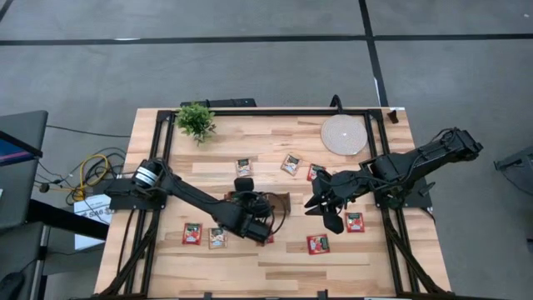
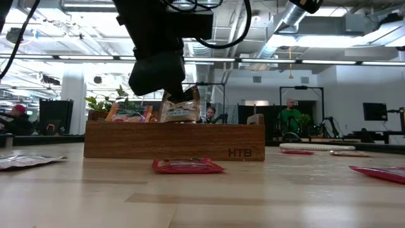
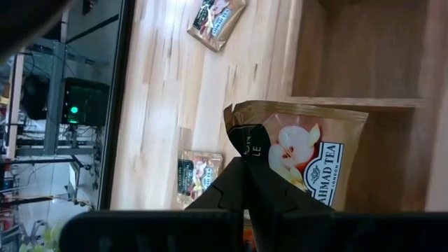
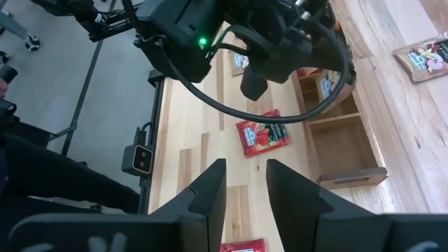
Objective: Pick & Place Tea
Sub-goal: Put the brown tea bag into the middle section of the wooden organizer
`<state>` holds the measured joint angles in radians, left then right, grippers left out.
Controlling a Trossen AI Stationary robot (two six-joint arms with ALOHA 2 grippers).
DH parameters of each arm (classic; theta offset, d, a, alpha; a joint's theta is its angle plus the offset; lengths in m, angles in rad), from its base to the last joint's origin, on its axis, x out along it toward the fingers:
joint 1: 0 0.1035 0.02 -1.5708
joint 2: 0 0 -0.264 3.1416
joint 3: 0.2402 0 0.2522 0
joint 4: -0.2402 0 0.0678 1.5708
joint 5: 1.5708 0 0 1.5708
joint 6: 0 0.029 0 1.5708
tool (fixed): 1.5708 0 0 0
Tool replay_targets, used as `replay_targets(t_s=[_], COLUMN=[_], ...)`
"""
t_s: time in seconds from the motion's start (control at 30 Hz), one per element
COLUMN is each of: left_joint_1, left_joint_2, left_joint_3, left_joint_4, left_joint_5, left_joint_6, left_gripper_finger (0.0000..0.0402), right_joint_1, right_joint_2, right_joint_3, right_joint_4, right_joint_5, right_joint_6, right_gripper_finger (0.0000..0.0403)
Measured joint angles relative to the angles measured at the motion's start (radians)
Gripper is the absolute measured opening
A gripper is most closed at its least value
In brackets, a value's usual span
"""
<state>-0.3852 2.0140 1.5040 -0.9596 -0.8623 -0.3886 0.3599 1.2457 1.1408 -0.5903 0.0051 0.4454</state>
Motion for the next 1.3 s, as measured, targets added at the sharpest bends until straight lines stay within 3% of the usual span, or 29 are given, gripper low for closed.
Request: replay_targets(t_s=[0.3, 0.73, 1.07, 1.3], left_joint_1=[0.022, 0.023, 0.022, 0.019], left_joint_2=[0.0, -0.001, -0.001, -0.001], left_joint_3=[0.0, 0.0, 0.001, 0.166], left_joint_4=[0.006, 0.013, 0.01, -0.178], left_joint_5=[0.012, 0.014, 0.002, -0.009], left_joint_6=[0.008, 0.04, 0.064, 0.003], left_gripper_finger=[0.0002, 0.005, 0.0056, 0.0056], right_joint_1=[0.0, 0.0, 0.0, 0.0], right_joint_2=[0.0, 0.0, 0.0, 0.0], right_joint_3=[0.0, 0.0, 0.0, 0.0], right_joint_4=[0.0, 0.0, 0.0, 0.0], right_joint_5=[-0.002, -0.002, -0.002, -0.002], right_joint_6=[0.0, -0.008, -0.008, -0.008], right_gripper_finger=[0.0097, 0.0097, 0.0097, 0.0097])
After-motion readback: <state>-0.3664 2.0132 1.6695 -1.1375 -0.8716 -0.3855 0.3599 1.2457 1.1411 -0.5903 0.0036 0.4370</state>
